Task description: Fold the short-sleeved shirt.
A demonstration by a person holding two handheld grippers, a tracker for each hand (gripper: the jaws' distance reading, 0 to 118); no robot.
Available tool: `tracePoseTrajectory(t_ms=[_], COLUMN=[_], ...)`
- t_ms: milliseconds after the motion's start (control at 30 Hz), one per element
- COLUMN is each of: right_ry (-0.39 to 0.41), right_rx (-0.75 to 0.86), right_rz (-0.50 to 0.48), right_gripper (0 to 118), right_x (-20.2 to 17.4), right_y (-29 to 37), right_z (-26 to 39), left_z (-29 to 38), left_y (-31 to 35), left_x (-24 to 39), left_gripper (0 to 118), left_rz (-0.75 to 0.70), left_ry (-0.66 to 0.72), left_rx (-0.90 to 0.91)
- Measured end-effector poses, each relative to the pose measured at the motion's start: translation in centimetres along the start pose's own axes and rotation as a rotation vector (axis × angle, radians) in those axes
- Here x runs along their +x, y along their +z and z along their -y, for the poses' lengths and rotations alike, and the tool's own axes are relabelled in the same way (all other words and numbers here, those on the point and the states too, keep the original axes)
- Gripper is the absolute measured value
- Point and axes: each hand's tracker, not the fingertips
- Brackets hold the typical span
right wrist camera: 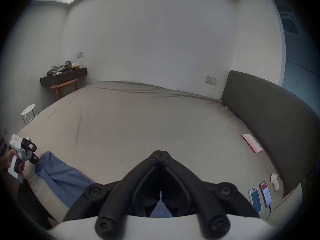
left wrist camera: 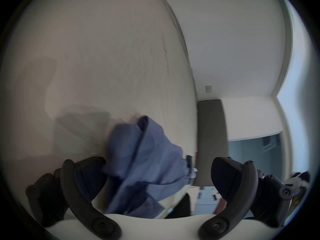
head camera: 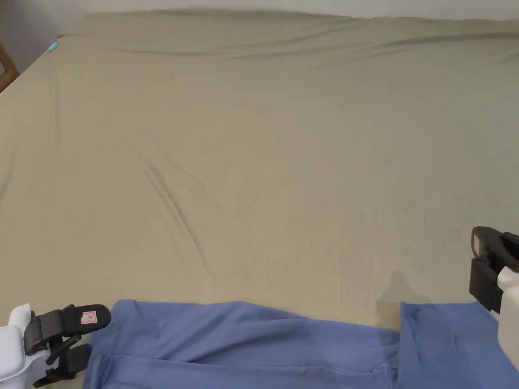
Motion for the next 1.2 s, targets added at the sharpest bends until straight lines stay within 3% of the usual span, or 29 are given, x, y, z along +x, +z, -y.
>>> tracePoseTrajectory(t_ms=[67, 167, 200, 233, 267, 300, 367, 1033, 1200], right_ry=[0.004, 0.002, 0.001, 0.001, 0.004, 0.008, 0.014, 0.003, -0.016], right_rx=[0.000, 0.004, 0.006, 0.010, 0.012, 0.014, 0.018, 0.050, 0.054], right_rz=[-0.004, -0.010, -0.013, -0.015, -0.016, -0.017, -0.018, -0.010, -0.017], right_gripper=[0, 0, 0, 0, 0, 0, 0, 0, 0], right_x=[-0.3, -0.4, -0.5, -0.5, -0.5, -0.5, -0.6, 0.1, -0.4], right_y=[0.0, 0.2, 0.3, 0.4, 0.4, 0.5, 0.8, 2.8, 3.3], right_z=[-0.1, -0.5, -0.6, -0.8, -0.9, -1.0, -1.2, -1.9, -2.4], left_z=[0.6, 1.2, 1.2, 1.1, 1.3, 1.2, 1.1, -0.4, 1.0], left_y=[-2.5, -5.1, -5.5, -5.9, -6.8, -6.1, -5.6, 3.4, 3.1], left_x=[-0.8, 0.7, 1.0, 1.1, 1.2, 0.8, 1.2, 5.0, 9.0], left_gripper=[116, 115, 107, 63, 8, 8, 8, 8, 8], left_rz=[0.069, 0.031, 0.019, -0.055, -0.202, -0.303, -0.167, -0.313, -0.381], left_ry=[0.033, -0.032, -0.029, -0.026, -0.074, -0.110, -0.100, -0.164, -0.286], left_rx=[-0.052, -0.075, -0.076, -0.071, -0.080, -0.088, -0.088, 0.135, 0.077])
